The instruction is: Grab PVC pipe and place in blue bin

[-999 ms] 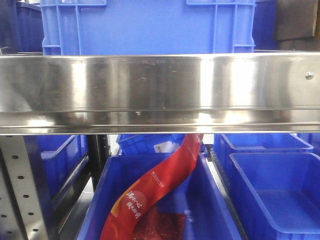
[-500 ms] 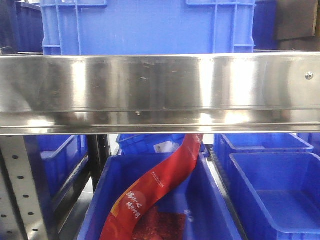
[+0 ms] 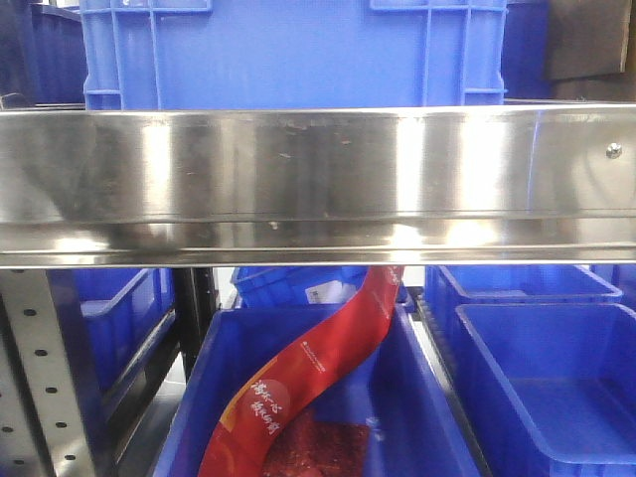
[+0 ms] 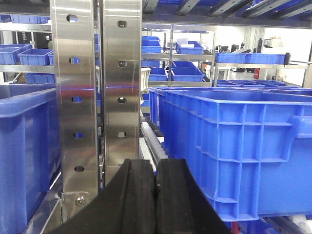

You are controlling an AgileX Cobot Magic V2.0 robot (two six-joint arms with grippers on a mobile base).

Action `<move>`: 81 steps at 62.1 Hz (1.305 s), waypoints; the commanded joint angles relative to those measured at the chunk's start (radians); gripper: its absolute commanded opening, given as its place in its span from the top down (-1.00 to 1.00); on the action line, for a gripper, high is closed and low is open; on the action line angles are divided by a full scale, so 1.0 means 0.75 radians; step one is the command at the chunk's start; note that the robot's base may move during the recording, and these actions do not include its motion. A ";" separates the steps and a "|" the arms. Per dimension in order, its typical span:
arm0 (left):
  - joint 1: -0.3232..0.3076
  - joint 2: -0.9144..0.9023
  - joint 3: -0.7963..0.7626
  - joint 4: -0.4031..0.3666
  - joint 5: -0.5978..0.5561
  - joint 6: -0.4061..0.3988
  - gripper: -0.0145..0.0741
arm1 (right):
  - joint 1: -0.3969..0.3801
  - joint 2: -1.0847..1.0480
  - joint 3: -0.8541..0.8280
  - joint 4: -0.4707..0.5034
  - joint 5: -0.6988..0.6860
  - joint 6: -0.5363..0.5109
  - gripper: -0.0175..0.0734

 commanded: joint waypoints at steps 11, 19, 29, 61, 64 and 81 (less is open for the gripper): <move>0.006 -0.011 0.000 0.006 -0.033 0.003 0.92 | -0.011 -0.029 0.112 0.032 -0.098 -0.012 0.98; 0.006 -0.011 0.000 0.006 -0.033 0.003 0.92 | -0.011 -0.029 0.112 0.042 -0.101 -0.012 0.98; 0.006 -0.011 0.000 0.006 -0.033 0.003 0.92 | -0.011 -0.029 0.112 0.055 -0.101 -0.012 0.98; 0.006 -0.011 0.000 0.006 -0.033 0.003 0.92 | -0.011 -0.029 0.112 0.069 -0.101 -0.012 0.98; 0.006 -0.011 0.000 0.006 -0.033 0.003 0.92 | -0.011 -0.029 0.112 0.069 -0.101 -0.012 0.98; 0.107 -0.091 0.263 -0.019 -0.072 0.003 0.92 | -0.011 -0.029 0.112 0.069 -0.101 -0.012 0.98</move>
